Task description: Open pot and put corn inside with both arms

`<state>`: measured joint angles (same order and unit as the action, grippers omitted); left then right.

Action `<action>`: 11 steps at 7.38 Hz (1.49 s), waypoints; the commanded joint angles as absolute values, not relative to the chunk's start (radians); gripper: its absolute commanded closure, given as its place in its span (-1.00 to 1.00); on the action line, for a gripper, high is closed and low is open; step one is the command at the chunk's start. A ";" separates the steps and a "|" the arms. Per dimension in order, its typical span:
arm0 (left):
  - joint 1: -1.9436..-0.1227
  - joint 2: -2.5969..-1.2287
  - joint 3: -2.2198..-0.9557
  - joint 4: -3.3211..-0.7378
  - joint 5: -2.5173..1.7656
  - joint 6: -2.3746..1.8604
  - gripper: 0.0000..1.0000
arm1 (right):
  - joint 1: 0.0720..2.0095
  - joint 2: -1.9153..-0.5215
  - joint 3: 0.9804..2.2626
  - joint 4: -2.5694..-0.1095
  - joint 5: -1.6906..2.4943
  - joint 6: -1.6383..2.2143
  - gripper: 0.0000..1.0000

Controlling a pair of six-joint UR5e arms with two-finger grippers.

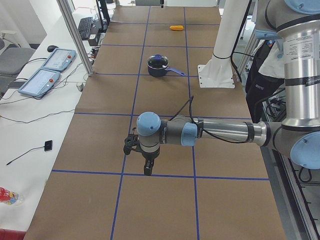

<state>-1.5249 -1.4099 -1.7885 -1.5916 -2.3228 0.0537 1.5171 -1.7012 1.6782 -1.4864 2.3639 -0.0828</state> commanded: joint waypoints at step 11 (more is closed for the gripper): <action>-1.526 -1.607 -1.782 -1.643 -2.322 0.054 -0.96 | 1.520 -1.686 1.686 -1.259 2.362 -0.075 -1.00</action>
<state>-1.5263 -1.5563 -1.7879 -1.6302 -2.3179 0.0427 1.5173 -1.6826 1.6841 -1.2758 2.3623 -0.0680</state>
